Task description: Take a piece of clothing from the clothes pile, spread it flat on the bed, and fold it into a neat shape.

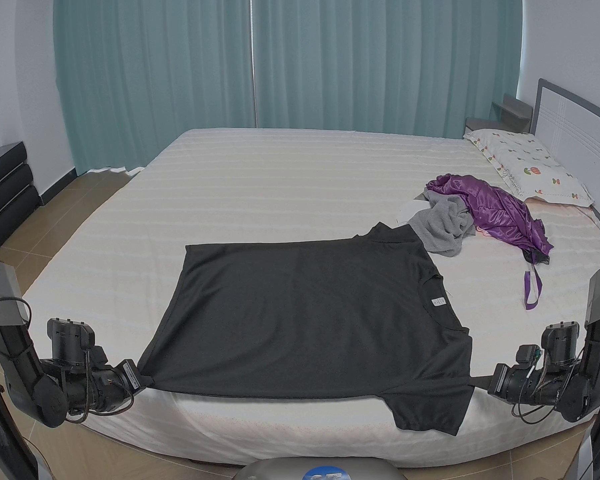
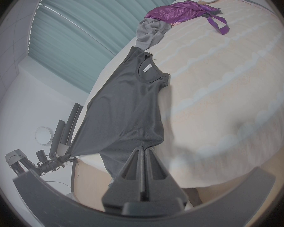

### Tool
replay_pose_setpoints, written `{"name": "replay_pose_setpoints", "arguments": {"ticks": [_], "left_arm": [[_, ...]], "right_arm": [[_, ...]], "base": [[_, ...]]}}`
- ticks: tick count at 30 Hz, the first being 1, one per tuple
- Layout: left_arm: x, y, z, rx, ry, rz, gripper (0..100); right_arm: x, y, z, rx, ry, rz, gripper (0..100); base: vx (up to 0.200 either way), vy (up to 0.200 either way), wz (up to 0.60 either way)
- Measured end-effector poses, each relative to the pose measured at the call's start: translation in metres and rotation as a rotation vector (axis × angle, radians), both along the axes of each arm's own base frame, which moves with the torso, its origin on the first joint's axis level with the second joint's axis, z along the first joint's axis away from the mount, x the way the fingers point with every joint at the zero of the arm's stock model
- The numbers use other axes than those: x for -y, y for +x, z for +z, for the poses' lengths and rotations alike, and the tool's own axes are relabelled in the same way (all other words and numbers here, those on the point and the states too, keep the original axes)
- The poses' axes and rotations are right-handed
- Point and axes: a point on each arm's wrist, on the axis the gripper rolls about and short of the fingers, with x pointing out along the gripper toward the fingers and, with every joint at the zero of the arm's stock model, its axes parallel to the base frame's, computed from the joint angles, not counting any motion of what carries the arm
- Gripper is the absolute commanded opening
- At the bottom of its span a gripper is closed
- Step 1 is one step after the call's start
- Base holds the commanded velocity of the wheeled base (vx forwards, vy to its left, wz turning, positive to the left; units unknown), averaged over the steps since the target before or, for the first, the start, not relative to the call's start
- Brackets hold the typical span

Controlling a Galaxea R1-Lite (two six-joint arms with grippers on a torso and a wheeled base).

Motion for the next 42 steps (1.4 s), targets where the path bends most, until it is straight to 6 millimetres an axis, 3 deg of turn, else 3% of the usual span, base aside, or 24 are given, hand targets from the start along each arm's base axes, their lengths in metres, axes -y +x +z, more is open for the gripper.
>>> {"name": "replay_pose_setpoints", "arguments": {"ticks": [28,42], "left_arm": [[0.0,-0.028,0.003,-0.014,0.071,-0.078,0],[0.017,-0.034,-0.01,-0.09,0.084,-0.168,0]], "right_arm": [[0.007,-0.038,0.031,-0.089,-0.067,0.099,0],[0.014,-0.053,0.044,-0.059,-0.127,0.117,0]], "base": [[0.0,0.0,0.0],[0.0,0.0,0.0]]}}
